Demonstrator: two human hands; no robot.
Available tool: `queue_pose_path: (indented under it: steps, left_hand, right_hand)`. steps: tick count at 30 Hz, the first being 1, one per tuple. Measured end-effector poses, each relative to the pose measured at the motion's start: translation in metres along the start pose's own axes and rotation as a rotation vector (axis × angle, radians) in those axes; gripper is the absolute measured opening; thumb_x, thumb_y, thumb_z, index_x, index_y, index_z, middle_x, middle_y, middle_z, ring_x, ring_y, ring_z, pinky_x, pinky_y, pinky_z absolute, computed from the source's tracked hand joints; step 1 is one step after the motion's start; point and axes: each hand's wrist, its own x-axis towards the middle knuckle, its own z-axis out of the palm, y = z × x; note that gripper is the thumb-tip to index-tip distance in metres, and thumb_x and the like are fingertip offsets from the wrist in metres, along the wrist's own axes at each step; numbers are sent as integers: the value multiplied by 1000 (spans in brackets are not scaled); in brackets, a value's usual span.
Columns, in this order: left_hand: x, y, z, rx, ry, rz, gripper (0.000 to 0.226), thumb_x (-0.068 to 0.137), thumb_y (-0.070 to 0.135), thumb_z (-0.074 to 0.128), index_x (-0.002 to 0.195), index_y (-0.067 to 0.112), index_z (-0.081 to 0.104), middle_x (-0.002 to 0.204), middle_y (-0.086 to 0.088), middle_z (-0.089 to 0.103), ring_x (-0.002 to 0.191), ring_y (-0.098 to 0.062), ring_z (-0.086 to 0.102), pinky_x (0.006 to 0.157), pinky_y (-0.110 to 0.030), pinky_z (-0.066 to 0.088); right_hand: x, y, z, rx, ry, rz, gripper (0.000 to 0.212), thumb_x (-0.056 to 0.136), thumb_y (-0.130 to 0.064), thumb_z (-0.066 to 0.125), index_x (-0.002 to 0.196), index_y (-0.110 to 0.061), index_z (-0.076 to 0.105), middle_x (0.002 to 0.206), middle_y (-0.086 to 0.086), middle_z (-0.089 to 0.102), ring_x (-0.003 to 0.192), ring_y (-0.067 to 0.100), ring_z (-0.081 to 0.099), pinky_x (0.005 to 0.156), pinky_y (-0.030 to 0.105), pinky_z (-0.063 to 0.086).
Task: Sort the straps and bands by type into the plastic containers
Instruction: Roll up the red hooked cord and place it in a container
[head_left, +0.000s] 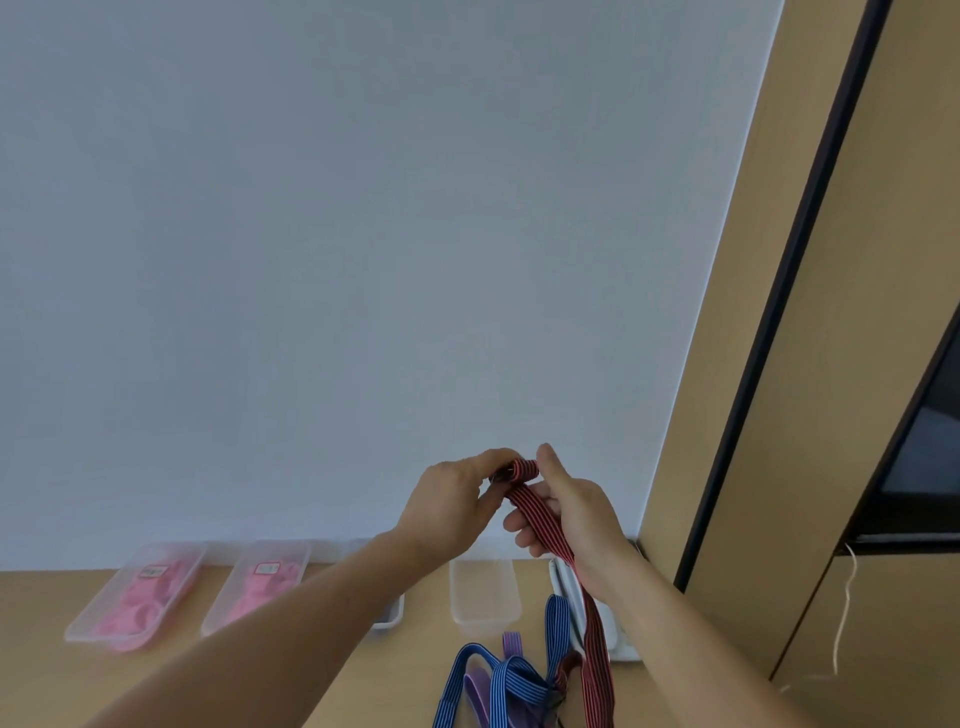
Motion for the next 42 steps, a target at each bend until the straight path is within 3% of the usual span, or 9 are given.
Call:
queue_pose_path:
  steps: [6, 9, 12, 16, 19, 23, 31, 39, 42]
  left_hand:
    - [2, -12, 2, 117, 10, 300, 29, 88, 7, 50, 109, 16, 68, 98, 5, 72, 91, -8, 64, 76, -23, 53]
    - [-2, -22, 3, -18, -39, 156, 43, 87, 4, 57, 127, 20, 65, 131, 7, 63, 126, -3, 53, 103, -20, 45]
    - [0, -16, -1, -228, -111, -109, 55, 87, 2, 53, 139, 20, 54, 144, 9, 51, 128, -3, 52, 103, -15, 42]
    - [10, 1, -11, -843, -125, -647, 37, 94, 17, 52, 130, 13, 58, 123, -7, 68, 113, -21, 65, 102, -38, 49]
    - [12, 4, -14, -923, -300, -726, 44, 89, 38, 57, 107, 1, 71, 106, -14, 74, 104, -30, 68, 104, -50, 47]
    - [10, 5, -13, -988, -337, -702, 41, 90, 32, 63, 114, -1, 67, 109, -10, 73, 95, -25, 67, 107, -51, 44]
    - [20, 18, -16, -863, -94, -610, 17, 94, 13, 65, 109, 5, 67, 101, -14, 75, 100, -38, 69, 93, -47, 55]
    - [20, 18, -15, -370, 29, -335, 11, 91, 15, 67, 101, 20, 69, 70, 17, 67, 61, 6, 59, 63, -12, 45]
    - [17, 15, -13, -185, 28, -152, 18, 94, 20, 64, 111, 19, 68, 74, 18, 66, 66, 4, 61, 63, -11, 45]
  right_hand:
    - [0, 6, -1, 61, -34, -32, 47, 94, -42, 58, 95, 3, 73, 79, 18, 72, 63, 22, 63, 56, 30, 49]
    - [0, 9, -2, 89, -63, -48, 36, 94, -32, 61, 99, 2, 72, 85, 19, 73, 65, 21, 65, 59, 30, 50]
    - [1, 11, -5, 80, -56, -79, 25, 93, -22, 64, 101, 1, 70, 89, 19, 74, 70, 22, 67, 64, 33, 52]
    - [0, 13, -6, 27, -86, -121, 15, 92, -14, 65, 103, -4, 71, 92, 16, 75, 75, 23, 69, 66, 32, 51]
    - [0, 13, -3, 1, -78, -149, 15, 91, -11, 66, 103, -7, 72, 92, 13, 76, 76, 23, 70, 65, 31, 51]
    - [0, 11, -3, -28, -47, -175, 10, 90, -13, 67, 96, -7, 72, 85, 14, 76, 69, 20, 68, 62, 30, 49]
    - [1, 8, -5, -135, -5, -133, 15, 94, -17, 62, 96, -4, 69, 78, 9, 76, 69, 15, 68, 67, 31, 49]
    - [-5, -2, -2, -130, 41, -63, 35, 101, -29, 50, 87, -1, 66, 70, 12, 71, 58, 22, 63, 58, 33, 49]
    - [-7, -7, 1, -129, 83, -84, 43, 102, -33, 45, 81, -2, 65, 62, 8, 63, 48, 18, 54, 49, 26, 45]
